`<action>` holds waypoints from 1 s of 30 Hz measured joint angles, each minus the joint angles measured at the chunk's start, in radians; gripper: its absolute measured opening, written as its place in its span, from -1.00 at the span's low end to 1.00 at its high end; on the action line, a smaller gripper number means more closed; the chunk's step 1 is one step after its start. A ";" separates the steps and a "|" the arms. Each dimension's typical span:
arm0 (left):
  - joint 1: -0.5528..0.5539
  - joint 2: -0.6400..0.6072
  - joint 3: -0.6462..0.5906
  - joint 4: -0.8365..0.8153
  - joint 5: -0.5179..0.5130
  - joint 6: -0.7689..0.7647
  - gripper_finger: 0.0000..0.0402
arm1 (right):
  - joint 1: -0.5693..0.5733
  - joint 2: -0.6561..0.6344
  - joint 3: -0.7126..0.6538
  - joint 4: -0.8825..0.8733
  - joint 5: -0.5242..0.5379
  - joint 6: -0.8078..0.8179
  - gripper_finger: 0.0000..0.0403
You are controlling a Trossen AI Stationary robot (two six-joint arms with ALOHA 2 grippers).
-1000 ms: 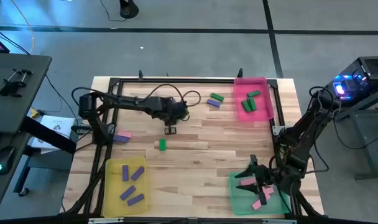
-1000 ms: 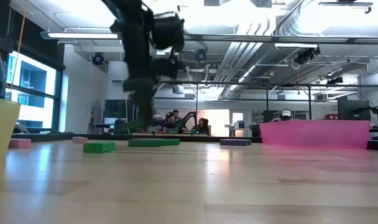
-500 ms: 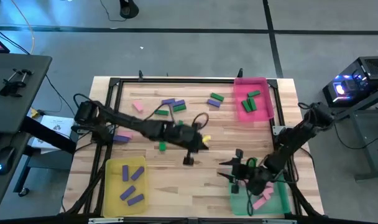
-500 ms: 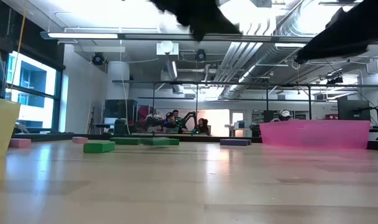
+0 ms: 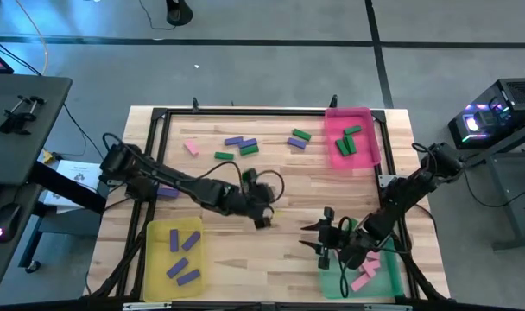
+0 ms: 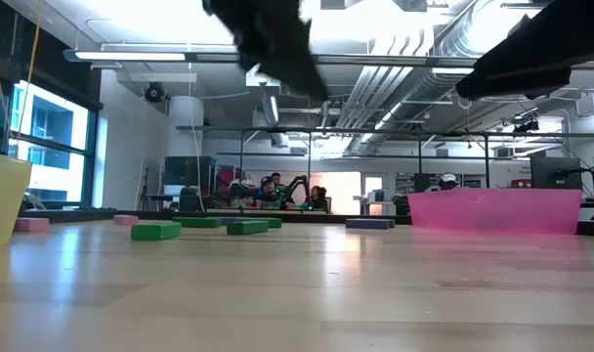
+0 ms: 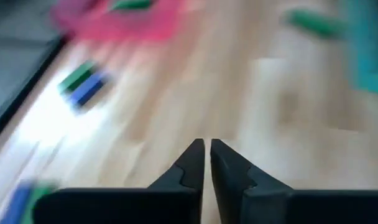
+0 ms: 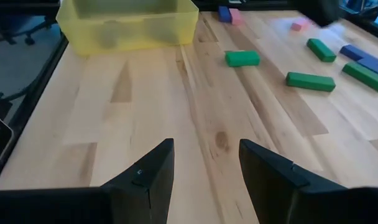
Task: Sort blocks
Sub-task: Put the green into the pink bin
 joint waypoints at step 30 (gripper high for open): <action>0.062 0.087 -0.449 0.330 -0.358 -0.681 0.01 | 0.000 0.000 0.000 0.008 -0.002 0.066 -0.17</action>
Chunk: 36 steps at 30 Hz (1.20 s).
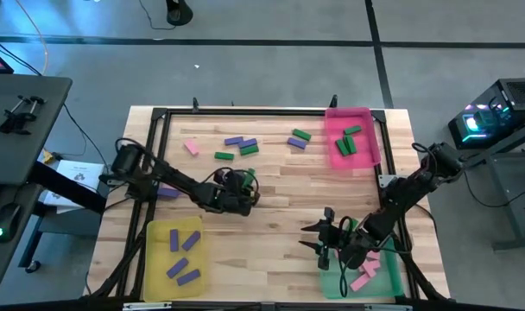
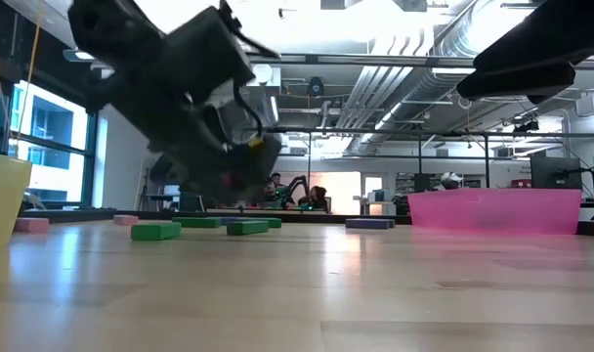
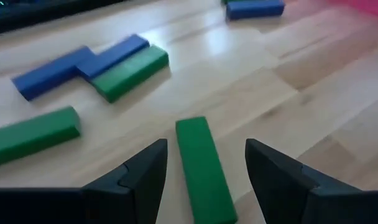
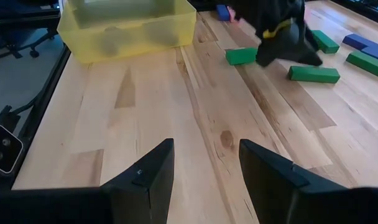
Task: Sort blocks
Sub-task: Put the green into the pink bin
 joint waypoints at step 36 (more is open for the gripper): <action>-0.068 0.110 0.013 0.215 0.139 0.225 -0.62 | 0.025 0.000 0.000 0.001 0.010 -0.009 -0.17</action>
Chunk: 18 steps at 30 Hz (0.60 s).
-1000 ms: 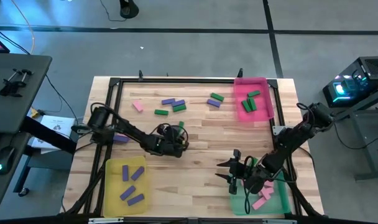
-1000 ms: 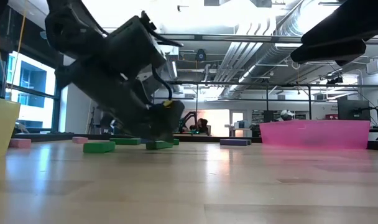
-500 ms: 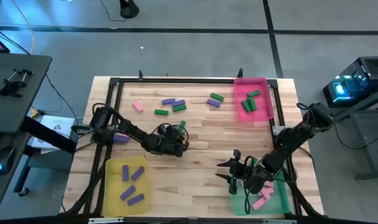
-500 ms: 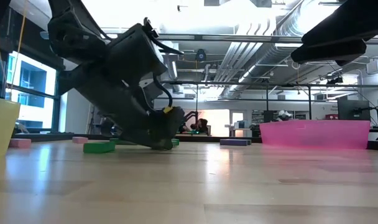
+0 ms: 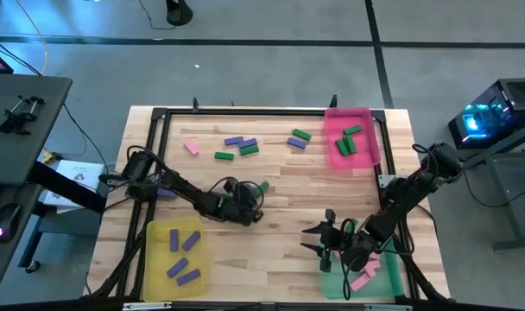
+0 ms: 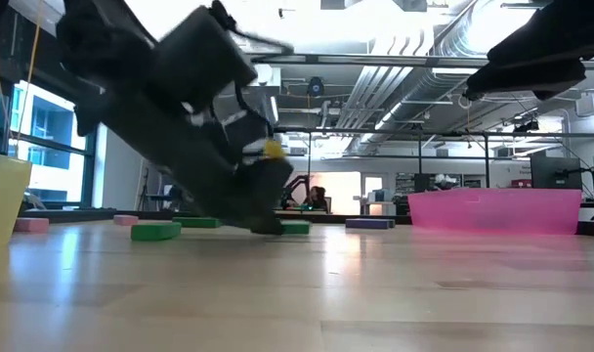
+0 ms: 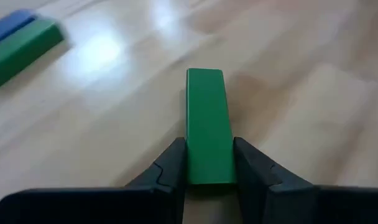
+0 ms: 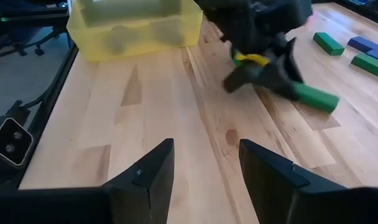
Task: Sort blocks
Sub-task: Put the green into the pink bin
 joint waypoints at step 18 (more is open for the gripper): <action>-0.188 -0.034 0.183 0.277 0.098 0.674 -0.61 | -0.014 0.169 0.000 0.281 0.099 -0.146 -0.17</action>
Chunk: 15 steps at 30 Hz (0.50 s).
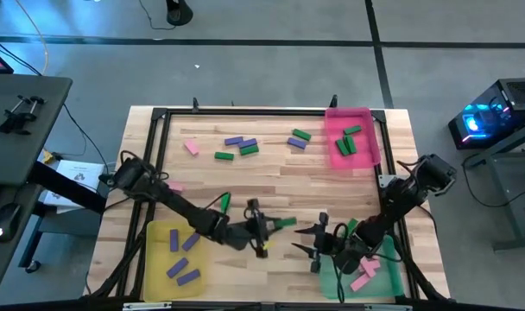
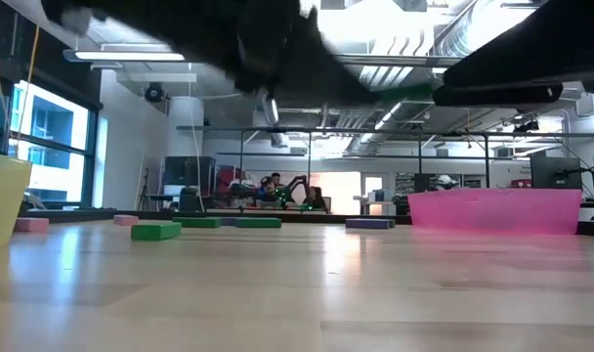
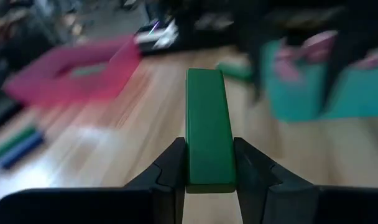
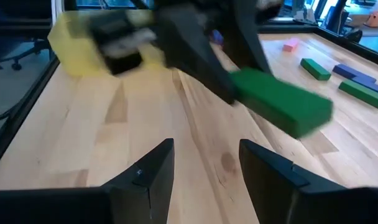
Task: Sort blocks
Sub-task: Put the green into the pink bin
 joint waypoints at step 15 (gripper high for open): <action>-0.048 0.000 0.110 -0.090 0.092 0.094 -0.59 | 0.027 -0.059 0.000 -0.008 -0.033 -0.131 -0.17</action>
